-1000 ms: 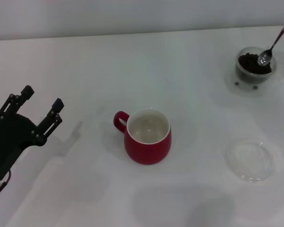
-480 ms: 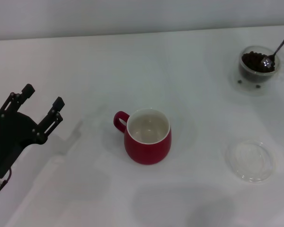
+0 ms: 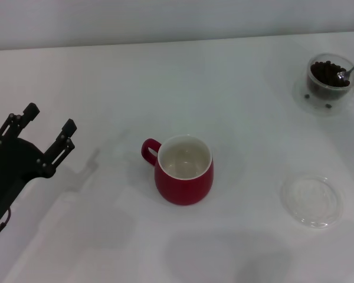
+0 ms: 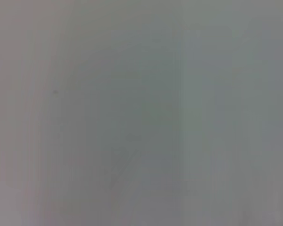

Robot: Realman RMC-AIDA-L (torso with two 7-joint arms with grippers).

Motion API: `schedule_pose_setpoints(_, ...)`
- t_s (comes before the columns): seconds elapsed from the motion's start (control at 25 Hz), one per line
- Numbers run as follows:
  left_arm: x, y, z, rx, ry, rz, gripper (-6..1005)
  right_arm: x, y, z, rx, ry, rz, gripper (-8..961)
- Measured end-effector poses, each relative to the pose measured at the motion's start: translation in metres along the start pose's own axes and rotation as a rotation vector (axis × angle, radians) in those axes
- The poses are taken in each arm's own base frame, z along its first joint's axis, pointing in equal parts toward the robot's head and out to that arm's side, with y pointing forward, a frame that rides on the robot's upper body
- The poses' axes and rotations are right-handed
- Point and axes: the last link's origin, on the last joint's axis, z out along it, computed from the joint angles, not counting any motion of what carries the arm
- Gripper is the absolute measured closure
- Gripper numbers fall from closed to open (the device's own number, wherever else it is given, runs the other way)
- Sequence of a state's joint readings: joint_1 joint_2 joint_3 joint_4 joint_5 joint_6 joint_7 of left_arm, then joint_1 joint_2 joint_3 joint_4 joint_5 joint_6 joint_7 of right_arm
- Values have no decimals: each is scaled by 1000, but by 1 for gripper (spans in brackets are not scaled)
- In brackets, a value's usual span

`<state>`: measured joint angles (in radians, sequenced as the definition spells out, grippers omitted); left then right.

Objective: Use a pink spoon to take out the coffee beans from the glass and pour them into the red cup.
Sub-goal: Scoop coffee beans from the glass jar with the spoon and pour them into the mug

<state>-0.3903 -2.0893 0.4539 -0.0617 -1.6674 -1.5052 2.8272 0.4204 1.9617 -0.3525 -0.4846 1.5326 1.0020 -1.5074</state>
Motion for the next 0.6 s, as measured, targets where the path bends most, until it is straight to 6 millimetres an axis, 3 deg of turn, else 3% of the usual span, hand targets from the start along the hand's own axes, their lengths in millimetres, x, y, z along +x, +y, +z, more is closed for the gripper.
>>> schedule_pose_setpoints(0.6,-4,-2,-4,13,-23,1,228,14,-2,2,16,-32,222,805)
